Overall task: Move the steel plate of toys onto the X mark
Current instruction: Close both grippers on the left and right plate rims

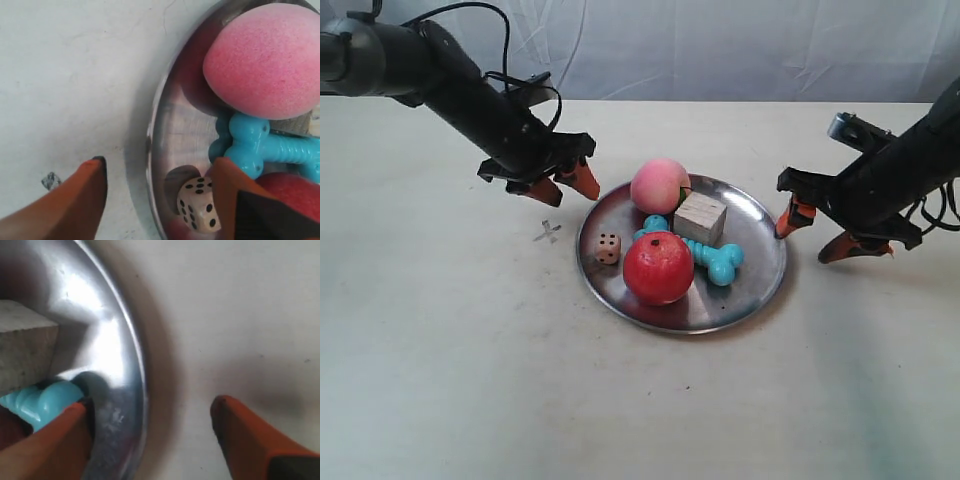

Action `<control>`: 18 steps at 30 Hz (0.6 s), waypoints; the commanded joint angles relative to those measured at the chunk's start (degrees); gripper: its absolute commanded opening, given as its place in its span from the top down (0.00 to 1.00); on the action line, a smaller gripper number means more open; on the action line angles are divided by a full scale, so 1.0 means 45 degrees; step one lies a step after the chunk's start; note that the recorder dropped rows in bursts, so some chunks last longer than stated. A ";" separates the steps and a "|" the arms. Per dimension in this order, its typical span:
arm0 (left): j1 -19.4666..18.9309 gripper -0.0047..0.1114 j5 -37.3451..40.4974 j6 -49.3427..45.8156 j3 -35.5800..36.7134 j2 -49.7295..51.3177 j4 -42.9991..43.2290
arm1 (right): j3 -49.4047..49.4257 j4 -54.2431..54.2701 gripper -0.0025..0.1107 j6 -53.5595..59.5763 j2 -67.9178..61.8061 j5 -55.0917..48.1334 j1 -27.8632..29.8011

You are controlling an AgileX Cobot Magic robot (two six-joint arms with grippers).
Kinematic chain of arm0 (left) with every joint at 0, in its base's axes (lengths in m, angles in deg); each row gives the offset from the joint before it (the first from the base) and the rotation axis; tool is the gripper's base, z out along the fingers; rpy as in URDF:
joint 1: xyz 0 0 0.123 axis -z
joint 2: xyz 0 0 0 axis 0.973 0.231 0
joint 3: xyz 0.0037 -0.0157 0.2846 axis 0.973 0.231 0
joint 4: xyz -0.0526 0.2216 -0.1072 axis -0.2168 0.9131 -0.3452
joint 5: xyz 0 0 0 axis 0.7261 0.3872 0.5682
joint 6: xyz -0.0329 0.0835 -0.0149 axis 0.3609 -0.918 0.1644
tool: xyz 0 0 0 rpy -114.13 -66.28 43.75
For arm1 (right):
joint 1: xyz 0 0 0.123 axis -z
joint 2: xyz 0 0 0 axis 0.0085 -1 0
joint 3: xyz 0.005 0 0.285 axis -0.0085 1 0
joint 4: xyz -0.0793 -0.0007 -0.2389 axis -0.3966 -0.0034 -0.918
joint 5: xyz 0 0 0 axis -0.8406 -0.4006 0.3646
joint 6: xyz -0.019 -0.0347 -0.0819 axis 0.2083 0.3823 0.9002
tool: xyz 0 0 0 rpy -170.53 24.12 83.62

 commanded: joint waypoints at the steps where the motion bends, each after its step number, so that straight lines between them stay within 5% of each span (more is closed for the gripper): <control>1: 0.0206 0.45 0.0108 0.0301 -0.0070 0.0469 0.0342 | -0.0674 0.0739 0.39 0.0740 -0.0856 -0.0962 0.0072; 18: 0.0675 0.45 0.0309 0.0301 -0.0070 0.1339 0.0240 | -0.0693 0.2287 0.39 0.1988 -0.2307 -0.0841 0.0072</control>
